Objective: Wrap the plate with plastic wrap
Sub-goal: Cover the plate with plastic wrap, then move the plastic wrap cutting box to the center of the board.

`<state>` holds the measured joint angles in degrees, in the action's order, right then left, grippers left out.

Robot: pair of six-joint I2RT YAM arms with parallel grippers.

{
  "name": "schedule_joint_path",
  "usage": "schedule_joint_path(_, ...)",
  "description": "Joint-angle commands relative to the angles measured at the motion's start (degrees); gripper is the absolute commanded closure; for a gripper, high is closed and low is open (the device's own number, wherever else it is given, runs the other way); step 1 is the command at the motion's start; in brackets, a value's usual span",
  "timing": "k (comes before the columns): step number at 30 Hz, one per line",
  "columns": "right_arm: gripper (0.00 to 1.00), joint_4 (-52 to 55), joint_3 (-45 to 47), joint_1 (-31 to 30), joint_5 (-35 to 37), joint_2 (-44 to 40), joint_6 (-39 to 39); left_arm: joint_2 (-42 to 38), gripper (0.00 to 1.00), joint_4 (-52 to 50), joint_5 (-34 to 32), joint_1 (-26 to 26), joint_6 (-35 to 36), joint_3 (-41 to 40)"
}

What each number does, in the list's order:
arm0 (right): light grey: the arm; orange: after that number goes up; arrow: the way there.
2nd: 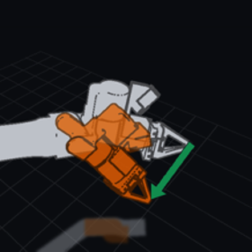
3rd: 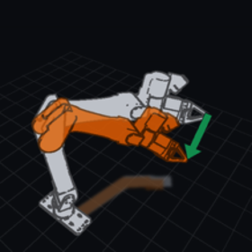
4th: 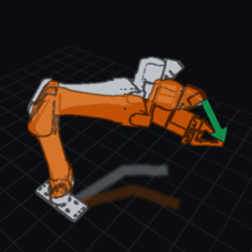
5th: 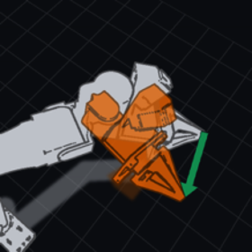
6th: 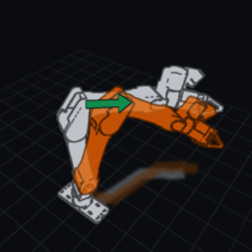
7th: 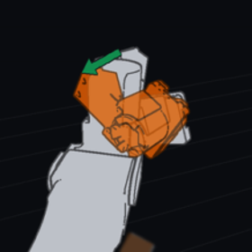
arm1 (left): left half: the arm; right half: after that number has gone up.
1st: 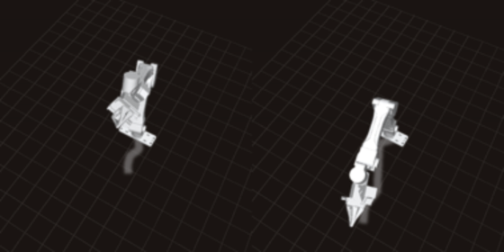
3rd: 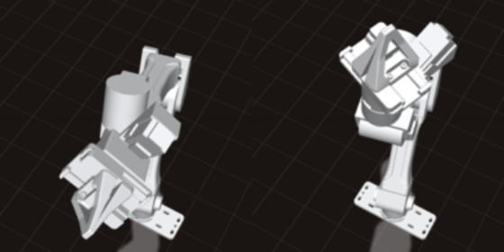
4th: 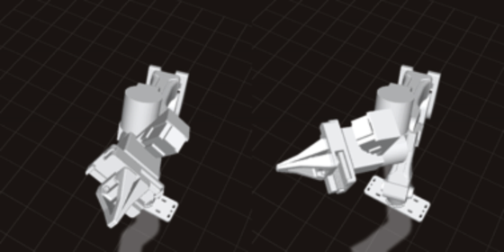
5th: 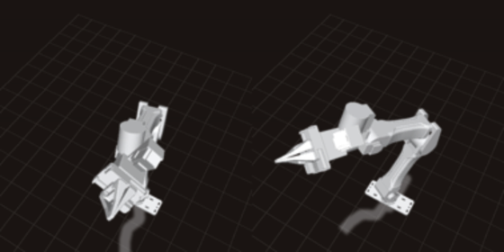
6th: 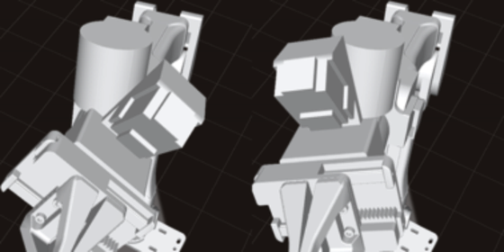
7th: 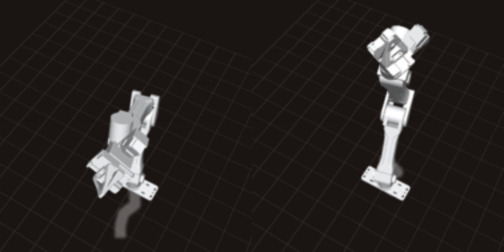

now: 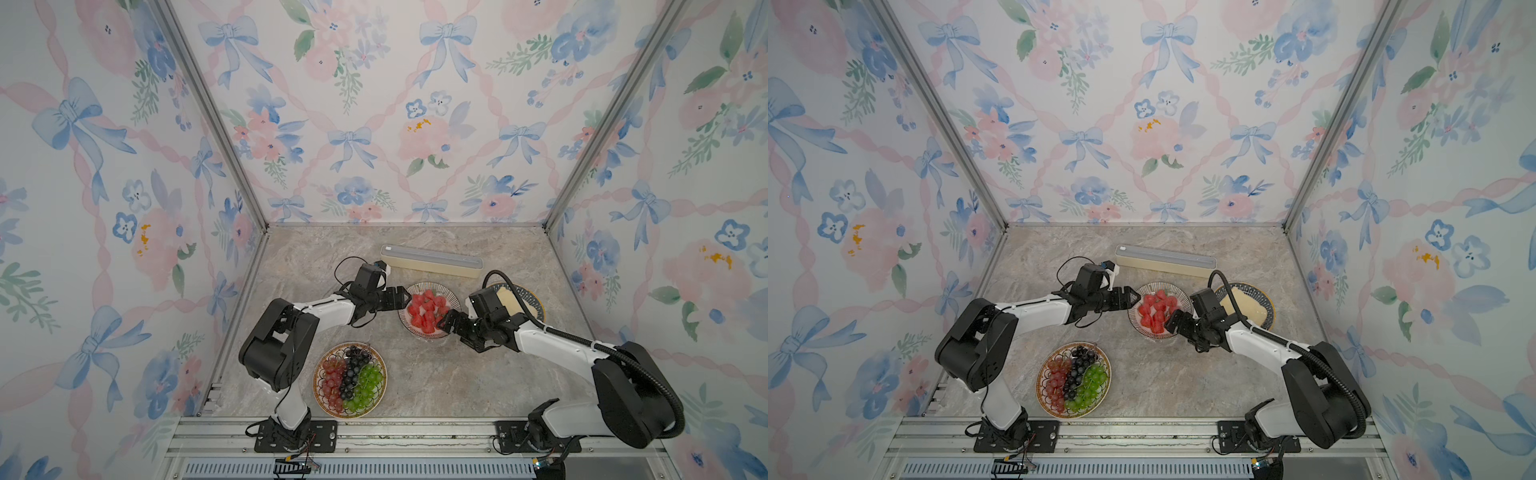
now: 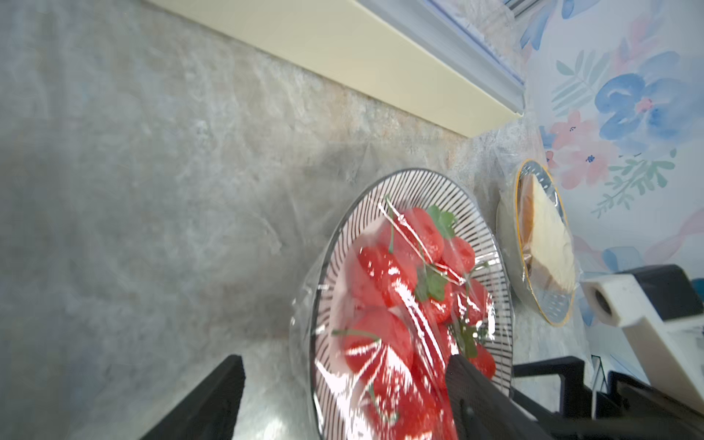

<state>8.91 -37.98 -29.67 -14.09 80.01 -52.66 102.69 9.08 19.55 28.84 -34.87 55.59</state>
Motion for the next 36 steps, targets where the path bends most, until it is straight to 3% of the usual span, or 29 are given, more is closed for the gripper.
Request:
schedule_joint_path(1,0.03,-6.9,0.9,-1.1,0.7,0.8,-5.6,4.4,0.15,-0.8,3.5,0.0,3.1,3.9)
schedule_joint_path(8,0.03,-11.6,-0.3,-1.3,-0.5,3.8,-7.6,4.4,0.16,-0.8,8.2,2.5,3.4,4.7)
schedule_joint_path(23,0.03,-19.7,0.0,1.8,-0.4,7.8,-11.2,1.7,0.16,-0.5,6.5,7.4,1.4,0.8)
schedule_joint_path(27,0.03,-12.0,0.4,2.0,3.5,5.0,-8.3,0.5,0.15,-0.4,4.6,6.4,1.1,0.0)
schedule_joint_path(36,0.03,11.8,-2.3,1.6,14.6,-5.4,5.6,0.3,0.15,-0.3,7.6,7.5,0.5,0.2)
